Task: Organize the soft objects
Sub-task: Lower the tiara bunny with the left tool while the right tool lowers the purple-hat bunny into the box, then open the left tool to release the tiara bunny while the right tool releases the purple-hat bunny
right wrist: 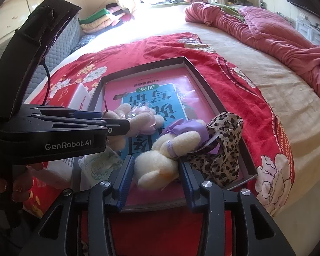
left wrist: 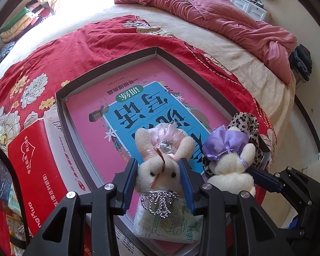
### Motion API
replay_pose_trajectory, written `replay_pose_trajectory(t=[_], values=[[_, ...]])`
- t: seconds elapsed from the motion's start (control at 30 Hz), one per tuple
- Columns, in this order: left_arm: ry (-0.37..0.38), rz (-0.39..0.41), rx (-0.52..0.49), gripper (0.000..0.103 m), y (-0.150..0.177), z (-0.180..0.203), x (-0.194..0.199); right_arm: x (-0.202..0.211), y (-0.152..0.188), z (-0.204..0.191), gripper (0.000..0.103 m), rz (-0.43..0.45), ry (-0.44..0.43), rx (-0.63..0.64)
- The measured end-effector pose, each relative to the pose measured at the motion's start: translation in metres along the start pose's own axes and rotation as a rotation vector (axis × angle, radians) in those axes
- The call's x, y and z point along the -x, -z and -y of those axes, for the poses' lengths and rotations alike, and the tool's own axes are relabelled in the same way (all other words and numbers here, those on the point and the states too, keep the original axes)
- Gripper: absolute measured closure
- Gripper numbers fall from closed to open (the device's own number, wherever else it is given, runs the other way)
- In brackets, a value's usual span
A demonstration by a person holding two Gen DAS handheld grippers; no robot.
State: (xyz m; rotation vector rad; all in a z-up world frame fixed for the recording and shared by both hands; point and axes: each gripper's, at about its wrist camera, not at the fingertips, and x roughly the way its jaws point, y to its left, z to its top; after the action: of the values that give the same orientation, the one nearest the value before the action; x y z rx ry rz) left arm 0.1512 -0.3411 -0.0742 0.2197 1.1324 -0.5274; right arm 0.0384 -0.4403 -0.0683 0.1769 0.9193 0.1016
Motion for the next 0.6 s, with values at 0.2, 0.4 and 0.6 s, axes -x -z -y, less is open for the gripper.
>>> replay_pose_trajectory(t=[0.2,0.4,0.6], values=[[0.008,-0.005,-0.001,0.062,0.001,0.001,0.001,0.003,-0.001,0.001,0.048,0.000,0.028,0.007],[0.019,-0.010,0.000,0.061,0.001,0.001,0.001,0.008,-0.002,0.002,0.044,0.013,0.046,0.007],[0.032,-0.013,0.005,0.060,0.002,0.000,0.005,0.016,-0.005,0.013,0.044,0.039,0.083,-0.033]])
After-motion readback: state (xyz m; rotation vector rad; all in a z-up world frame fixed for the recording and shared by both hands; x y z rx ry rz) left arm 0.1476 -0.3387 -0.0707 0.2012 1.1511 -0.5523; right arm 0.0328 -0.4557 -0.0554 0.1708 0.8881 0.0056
